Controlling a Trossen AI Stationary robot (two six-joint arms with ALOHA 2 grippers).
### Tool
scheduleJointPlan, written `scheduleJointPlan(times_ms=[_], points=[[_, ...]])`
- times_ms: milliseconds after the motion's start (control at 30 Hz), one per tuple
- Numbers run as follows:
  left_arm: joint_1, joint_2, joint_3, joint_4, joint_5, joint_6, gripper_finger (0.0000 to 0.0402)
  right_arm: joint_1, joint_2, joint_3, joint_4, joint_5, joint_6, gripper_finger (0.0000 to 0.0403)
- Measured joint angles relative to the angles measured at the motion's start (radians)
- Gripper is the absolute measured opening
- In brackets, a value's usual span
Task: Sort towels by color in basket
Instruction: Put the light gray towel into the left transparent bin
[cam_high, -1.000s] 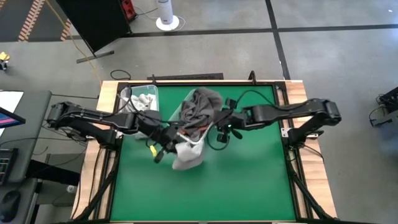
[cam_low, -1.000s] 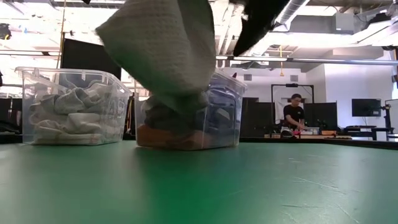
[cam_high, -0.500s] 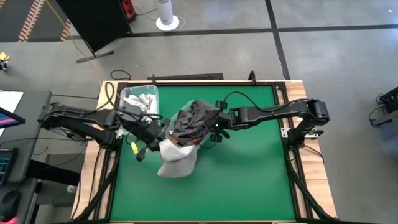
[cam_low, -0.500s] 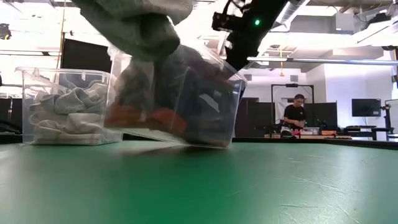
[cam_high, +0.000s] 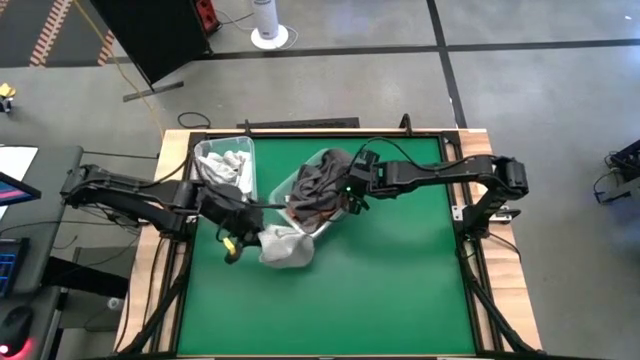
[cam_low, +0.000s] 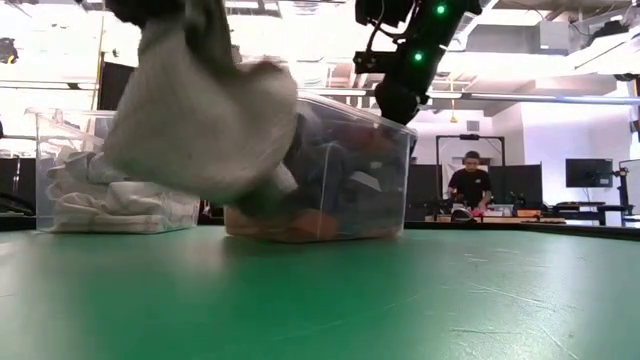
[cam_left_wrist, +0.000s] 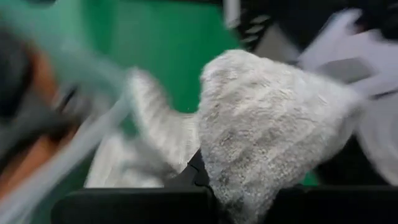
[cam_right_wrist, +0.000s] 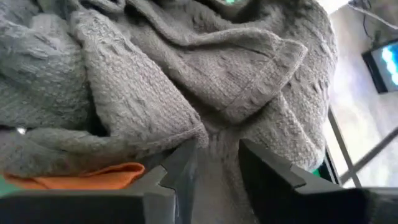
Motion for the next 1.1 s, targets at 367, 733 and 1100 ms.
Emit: scheduleJointPlan(times_ms=[367, 733, 1100], points=[[0.001, -0.019, -0.017, -0.218, -0.184, 0.001, 0.0011, -0.019, -0.033, -0.001, -0.054, 0.014, 0.015, 0.0153], [0.001, -0.124, 0.064, -0.492, -0.251, -0.051, 0.0011, -0.051, -0.033, 0.000, -0.076, 0.013, 0.008, 0.0154], [0.000, -0.116, -0.081, -0.308, -0.324, -0.021, 0.0011, -0.009, -0.101, -0.002, -0.039, 0.022, -0.002, 0.0154]])
